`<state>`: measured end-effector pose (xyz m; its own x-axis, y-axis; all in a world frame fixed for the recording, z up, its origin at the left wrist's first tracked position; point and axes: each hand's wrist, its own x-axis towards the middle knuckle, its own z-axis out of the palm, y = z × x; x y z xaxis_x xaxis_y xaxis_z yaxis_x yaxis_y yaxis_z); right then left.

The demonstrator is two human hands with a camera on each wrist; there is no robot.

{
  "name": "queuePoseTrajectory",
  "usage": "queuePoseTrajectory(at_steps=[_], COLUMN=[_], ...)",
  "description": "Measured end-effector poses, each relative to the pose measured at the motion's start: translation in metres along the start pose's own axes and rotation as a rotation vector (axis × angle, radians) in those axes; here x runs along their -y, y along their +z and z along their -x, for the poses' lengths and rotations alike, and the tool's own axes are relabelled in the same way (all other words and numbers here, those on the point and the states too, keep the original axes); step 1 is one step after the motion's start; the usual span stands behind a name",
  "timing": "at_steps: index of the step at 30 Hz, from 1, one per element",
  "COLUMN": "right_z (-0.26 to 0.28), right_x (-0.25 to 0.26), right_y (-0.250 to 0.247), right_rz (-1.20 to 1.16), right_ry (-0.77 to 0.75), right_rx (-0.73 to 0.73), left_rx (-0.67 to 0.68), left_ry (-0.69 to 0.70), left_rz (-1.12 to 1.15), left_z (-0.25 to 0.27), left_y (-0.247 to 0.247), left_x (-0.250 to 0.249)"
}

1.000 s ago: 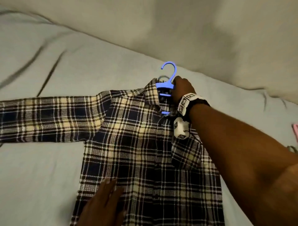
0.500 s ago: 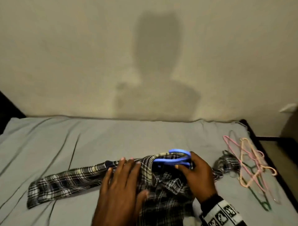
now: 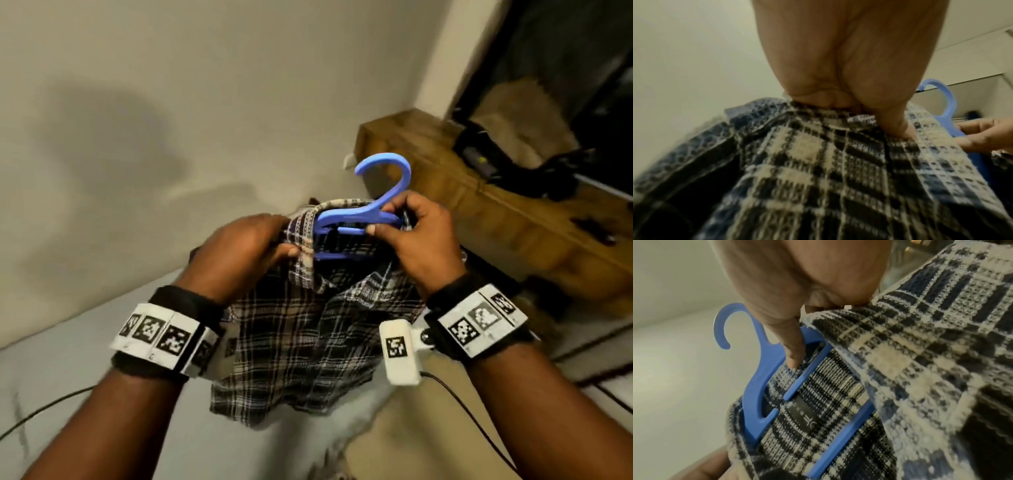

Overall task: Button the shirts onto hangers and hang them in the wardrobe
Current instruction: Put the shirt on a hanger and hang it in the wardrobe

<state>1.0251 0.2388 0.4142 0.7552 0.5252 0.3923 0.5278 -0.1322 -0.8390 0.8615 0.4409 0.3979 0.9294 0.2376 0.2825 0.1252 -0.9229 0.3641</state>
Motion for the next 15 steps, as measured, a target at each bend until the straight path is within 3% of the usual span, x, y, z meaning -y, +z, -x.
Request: queuePoseTrajectory(at_steps=[7,13,15], right_z=[0.077,0.207,0.246], right_x=[-0.001,-0.053,-0.063], right_y=[-0.188,-0.359,-0.393], right_rz=[-0.008,0.462,0.516], right_ry=[-0.019,0.388,0.437], right_rx=[-0.246,-0.273,-0.312], left_rx=[-0.057,0.01,0.017], left_ry=[0.319,0.608,0.726], left_rz=[0.123,0.161,0.171], left_z=[-0.086,-0.143,-0.152], left_y=[0.02,0.075,0.097], left_x=[-0.144,-0.301,-0.351])
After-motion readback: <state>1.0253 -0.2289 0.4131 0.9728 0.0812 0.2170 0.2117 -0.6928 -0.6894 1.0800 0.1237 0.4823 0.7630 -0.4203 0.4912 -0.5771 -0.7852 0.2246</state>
